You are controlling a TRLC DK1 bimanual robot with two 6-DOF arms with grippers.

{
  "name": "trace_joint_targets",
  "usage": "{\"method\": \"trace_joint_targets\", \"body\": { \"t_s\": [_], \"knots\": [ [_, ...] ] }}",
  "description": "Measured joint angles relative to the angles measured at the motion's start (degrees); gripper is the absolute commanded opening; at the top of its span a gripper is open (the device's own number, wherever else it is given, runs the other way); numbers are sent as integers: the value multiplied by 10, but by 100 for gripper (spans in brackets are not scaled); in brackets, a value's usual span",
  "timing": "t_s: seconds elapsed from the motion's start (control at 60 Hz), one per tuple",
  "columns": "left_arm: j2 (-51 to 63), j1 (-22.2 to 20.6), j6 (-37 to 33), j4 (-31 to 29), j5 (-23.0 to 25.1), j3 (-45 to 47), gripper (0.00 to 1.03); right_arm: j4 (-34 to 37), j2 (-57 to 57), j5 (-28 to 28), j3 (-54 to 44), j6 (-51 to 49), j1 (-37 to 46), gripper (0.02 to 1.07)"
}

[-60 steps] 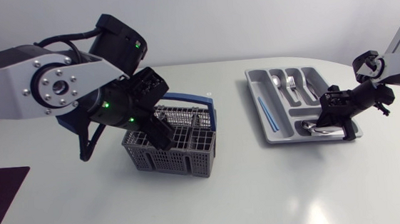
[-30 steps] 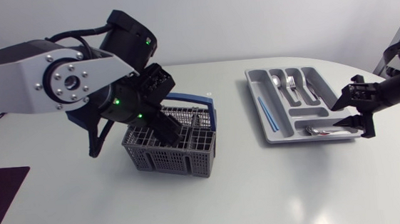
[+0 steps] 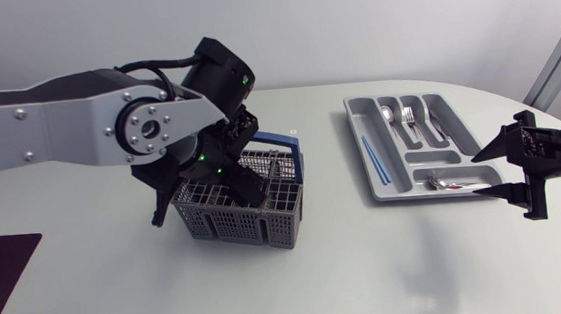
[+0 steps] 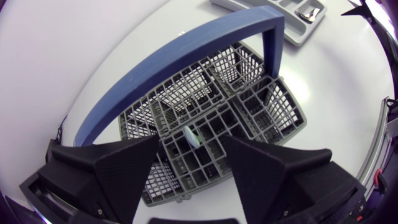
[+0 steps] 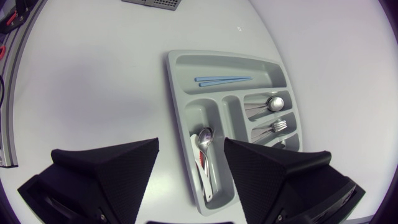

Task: Unload the cutlery basket into the drawer organizer.

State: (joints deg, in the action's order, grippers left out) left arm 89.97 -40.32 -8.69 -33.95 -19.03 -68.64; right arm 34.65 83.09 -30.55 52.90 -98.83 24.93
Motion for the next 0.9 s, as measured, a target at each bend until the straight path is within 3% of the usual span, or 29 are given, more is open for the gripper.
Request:
{"method": "trace_joint_targets", "body": {
  "t_s": [0.167, 0.517, 0.75, 0.9],
  "knots": [
    [31, 0, 12, 0, -13, -9, 63, 6, -15, -14, -5, 0, 0, 79],
    [38, 0, 16, 2, -30, -16, 25, 12, -41, -19, -25, 0, 5, 79],
    [60, 0, 17, 5, -38, -22, 19, 15, -52, -27, -25, 0, 8, 79],
    [70, 0, 17, 5, -41, -23, 6, 16, -52, -27, -25, 0, 14, 79]
  ]
}}
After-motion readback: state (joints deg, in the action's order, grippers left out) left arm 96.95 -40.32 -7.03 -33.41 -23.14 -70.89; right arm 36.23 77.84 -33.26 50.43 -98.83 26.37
